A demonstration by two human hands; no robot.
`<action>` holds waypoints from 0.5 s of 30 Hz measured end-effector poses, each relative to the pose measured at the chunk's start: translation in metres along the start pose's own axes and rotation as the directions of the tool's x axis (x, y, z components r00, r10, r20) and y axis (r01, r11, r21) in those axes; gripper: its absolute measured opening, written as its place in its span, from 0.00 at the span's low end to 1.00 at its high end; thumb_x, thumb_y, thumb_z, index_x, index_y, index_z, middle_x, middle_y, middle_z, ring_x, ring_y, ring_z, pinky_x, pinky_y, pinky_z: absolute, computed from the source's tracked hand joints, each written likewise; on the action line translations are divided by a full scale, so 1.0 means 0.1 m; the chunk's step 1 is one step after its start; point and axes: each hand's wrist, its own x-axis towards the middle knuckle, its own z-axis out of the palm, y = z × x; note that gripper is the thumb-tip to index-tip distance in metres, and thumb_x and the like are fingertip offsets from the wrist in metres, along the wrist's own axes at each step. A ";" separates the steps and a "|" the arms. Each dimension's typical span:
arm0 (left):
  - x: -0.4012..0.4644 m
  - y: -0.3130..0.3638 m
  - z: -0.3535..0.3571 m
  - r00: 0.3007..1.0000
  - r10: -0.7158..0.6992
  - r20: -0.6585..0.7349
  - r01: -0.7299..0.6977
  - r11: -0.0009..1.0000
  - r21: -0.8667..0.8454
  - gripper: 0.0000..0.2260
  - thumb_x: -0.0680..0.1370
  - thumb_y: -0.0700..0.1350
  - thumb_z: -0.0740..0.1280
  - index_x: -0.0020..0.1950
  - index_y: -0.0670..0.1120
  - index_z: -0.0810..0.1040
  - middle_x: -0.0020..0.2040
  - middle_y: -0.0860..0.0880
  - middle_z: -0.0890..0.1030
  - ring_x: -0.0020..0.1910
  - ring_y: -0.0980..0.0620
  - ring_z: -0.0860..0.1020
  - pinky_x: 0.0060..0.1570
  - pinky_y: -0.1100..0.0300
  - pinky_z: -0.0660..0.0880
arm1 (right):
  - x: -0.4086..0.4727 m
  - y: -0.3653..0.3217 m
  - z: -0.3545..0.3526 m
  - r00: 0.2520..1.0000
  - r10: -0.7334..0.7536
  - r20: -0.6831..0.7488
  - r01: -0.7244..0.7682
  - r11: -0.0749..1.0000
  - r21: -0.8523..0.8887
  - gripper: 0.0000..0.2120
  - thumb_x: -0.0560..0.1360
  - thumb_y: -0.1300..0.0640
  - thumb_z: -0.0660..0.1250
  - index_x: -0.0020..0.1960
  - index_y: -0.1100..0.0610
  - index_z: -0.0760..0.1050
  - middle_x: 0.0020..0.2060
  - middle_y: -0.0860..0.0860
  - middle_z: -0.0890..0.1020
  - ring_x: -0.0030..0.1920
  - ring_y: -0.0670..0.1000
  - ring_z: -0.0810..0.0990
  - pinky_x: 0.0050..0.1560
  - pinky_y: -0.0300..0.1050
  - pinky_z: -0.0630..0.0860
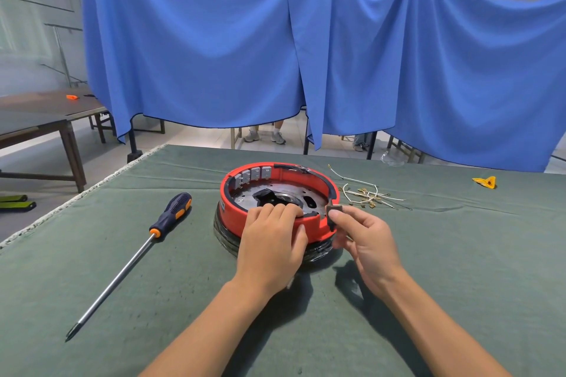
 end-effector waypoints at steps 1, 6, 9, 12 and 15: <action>0.00 0.00 0.00 1.000 -0.001 0.003 0.001 1.000 -0.001 0.09 0.74 0.48 0.62 0.50 0.48 0.78 0.44 0.52 0.81 0.45 0.50 0.77 0.51 0.58 0.65 | 0.01 0.01 0.00 0.999 -0.026 -0.031 0.025 0.999 -0.047 0.04 0.72 0.66 0.70 0.46 0.61 0.81 0.30 0.50 0.80 0.28 0.47 0.73 0.32 0.39 0.73; 0.00 -0.01 0.00 1.000 0.002 0.009 -0.002 1.000 0.002 0.09 0.74 0.48 0.62 0.50 0.48 0.78 0.44 0.52 0.81 0.45 0.50 0.77 0.51 0.58 0.64 | -0.01 0.05 -0.02 0.979 -0.197 -0.058 0.176 0.950 -0.257 0.09 0.72 0.66 0.71 0.50 0.57 0.80 0.38 0.52 0.84 0.35 0.45 0.81 0.37 0.36 0.78; 0.01 -0.02 0.00 1.000 0.009 0.007 -0.009 1.000 -0.003 0.09 0.74 0.48 0.62 0.50 0.48 0.78 0.44 0.52 0.81 0.45 0.49 0.77 0.51 0.59 0.63 | -0.04 0.08 -0.01 0.968 -0.239 -0.072 0.212 0.941 -0.264 0.07 0.73 0.65 0.70 0.49 0.57 0.78 0.31 0.51 0.83 0.28 0.49 0.80 0.28 0.40 0.76; 0.01 -0.04 -0.01 1.000 0.016 0.009 -0.016 1.000 -0.024 0.09 0.74 0.48 0.62 0.50 0.47 0.79 0.45 0.52 0.82 0.46 0.50 0.78 0.52 0.59 0.64 | -0.05 0.05 0.01 0.959 -0.256 -0.120 0.216 0.937 -0.274 0.04 0.74 0.65 0.68 0.46 0.57 0.78 0.25 0.49 0.80 0.22 0.48 0.76 0.23 0.39 0.72; 0.01 -0.04 -0.01 1.000 0.017 0.020 -0.016 0.999 -0.034 0.10 0.75 0.48 0.62 0.50 0.47 0.79 0.46 0.52 0.82 0.47 0.50 0.78 0.52 0.59 0.63 | -0.01 -0.02 0.00 0.998 -0.021 -0.066 0.022 1.000 0.018 0.09 0.78 0.60 0.62 0.41 0.61 0.77 0.26 0.52 0.75 0.20 0.48 0.69 0.20 0.40 0.67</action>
